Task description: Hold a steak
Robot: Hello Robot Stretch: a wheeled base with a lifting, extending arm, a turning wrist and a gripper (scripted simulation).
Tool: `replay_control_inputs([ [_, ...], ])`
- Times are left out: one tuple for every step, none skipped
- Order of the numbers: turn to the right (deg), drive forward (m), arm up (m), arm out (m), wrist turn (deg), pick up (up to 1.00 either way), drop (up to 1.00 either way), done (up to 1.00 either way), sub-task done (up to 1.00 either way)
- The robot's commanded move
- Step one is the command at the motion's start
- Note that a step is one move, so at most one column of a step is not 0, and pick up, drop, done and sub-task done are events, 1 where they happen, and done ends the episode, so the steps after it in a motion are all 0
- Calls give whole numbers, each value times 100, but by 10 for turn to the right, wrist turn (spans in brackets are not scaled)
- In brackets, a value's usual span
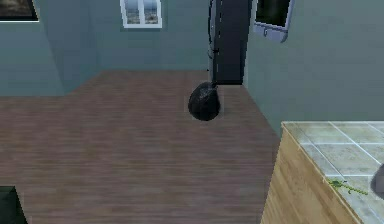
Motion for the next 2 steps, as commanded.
replay_control_inputs([
  [0,0,10,0,0,0,0,0,0],
  [0,0,0,0,0,0,0,100,0],
])
